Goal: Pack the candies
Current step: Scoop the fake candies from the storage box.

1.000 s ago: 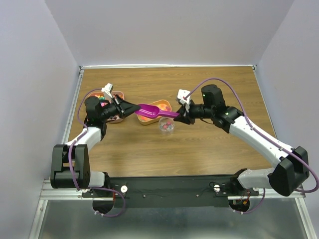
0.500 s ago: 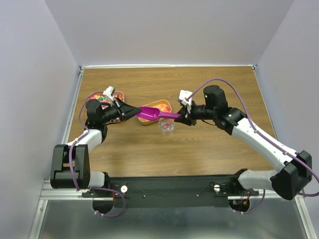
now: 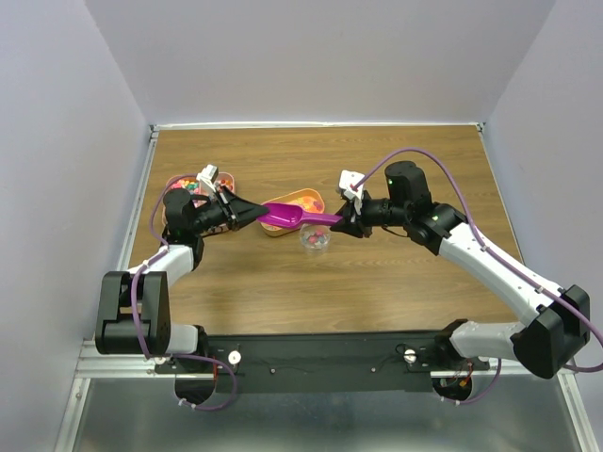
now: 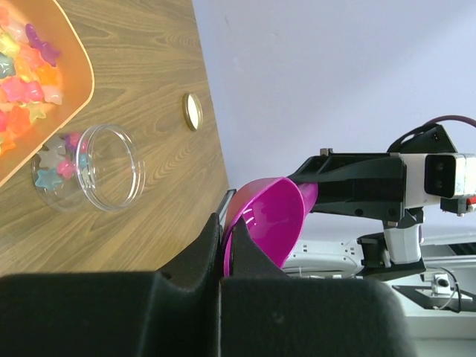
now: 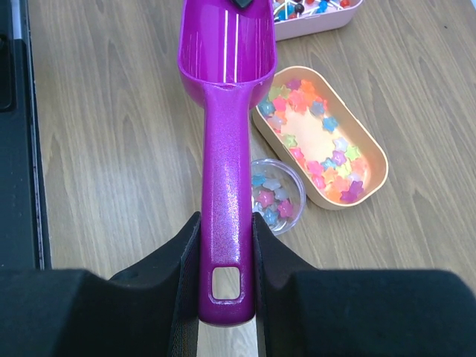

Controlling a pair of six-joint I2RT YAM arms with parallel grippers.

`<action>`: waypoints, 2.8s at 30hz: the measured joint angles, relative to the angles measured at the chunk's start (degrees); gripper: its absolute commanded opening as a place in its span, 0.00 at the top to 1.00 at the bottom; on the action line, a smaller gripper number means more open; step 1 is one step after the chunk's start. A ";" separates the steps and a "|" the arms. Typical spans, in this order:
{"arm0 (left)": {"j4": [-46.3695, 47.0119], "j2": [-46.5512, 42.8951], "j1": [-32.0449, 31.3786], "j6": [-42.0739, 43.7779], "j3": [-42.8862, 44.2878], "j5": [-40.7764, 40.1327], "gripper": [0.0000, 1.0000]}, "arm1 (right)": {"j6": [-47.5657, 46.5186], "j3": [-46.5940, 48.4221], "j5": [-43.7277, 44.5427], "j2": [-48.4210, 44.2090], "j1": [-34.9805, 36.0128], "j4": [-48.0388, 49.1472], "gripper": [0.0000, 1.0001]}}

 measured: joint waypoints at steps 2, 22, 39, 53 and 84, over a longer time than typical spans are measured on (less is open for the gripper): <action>0.04 0.11 0.00 0.00 -0.13 0.04 1.00 | 0.00 0.00 0.02 -0.02 0.00 -0.13 0.74; -3.61 0.76 0.33 3.50 2.23 0.17 0.41 | 0.57 0.00 1.44 -2.43 0.00 -0.74 0.99; -47.74 3.72 2.71 43.91 23.15 -29.22 0.45 | -12.50 14.21 11.91 10.14 -4.96 -17.57 0.99; -54.12 13.64 -8.20 49.46 25.38 -41.62 0.53 | -20.22 22.93 12.07 20.48 -7.45 -25.55 0.99; -60.85 30.82 -12.66 60.52 45.31 -44.17 0.55 | -23.23 27.17 9.22 26.95 -9.05 -28.13 0.99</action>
